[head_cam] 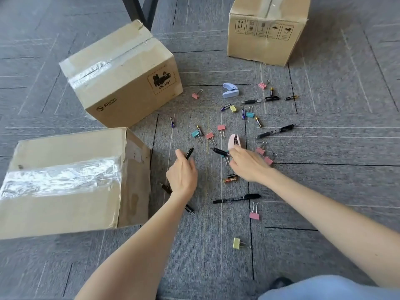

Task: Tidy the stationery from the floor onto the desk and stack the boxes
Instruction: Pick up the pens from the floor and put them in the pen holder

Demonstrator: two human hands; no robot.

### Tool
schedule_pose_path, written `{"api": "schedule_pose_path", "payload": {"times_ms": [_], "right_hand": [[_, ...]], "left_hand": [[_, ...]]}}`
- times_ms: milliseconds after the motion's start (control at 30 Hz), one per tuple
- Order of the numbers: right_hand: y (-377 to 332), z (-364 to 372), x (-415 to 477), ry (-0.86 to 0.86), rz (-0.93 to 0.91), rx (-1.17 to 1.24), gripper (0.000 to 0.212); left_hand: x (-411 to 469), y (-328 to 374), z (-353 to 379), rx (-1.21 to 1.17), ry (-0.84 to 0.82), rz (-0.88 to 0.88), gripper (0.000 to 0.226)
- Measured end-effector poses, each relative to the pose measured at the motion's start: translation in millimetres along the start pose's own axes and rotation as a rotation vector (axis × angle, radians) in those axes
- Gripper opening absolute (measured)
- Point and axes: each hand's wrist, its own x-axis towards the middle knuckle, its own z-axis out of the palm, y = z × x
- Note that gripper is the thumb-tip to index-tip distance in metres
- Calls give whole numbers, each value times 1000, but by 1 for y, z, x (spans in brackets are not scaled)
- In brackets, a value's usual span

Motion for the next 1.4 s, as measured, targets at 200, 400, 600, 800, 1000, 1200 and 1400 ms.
{"api": "schedule_pose_path", "payload": {"times_ms": [200, 400, 600, 800, 1000, 1200, 1400], "right_hand": [[-17, 23, -28, -278, -117, -2, 12], [-20, 34, -42, -331, -141, -79, 32], [-20, 38, -47, -269, -160, -92, 15], [-12, 14, -36, -218, 29, 163, 14], [17, -9, -27, -141, 363, 559, 48], [82, -27, -25, 93, 597, 826, 59], [125, -38, -26, 207, 700, 871, 49]], "left_hand": [[-30, -32, -4, -75, -72, -458, 45], [-47, -49, 5, -130, -179, -651, 71], [-39, -44, 16, -326, -218, -601, 39], [-19, -6, 17, -382, -260, -298, 36], [11, 53, 22, -715, -415, -133, 27], [33, 124, 19, -808, -556, 50, 15], [55, 184, 38, -431, -561, 291, 20]]}}
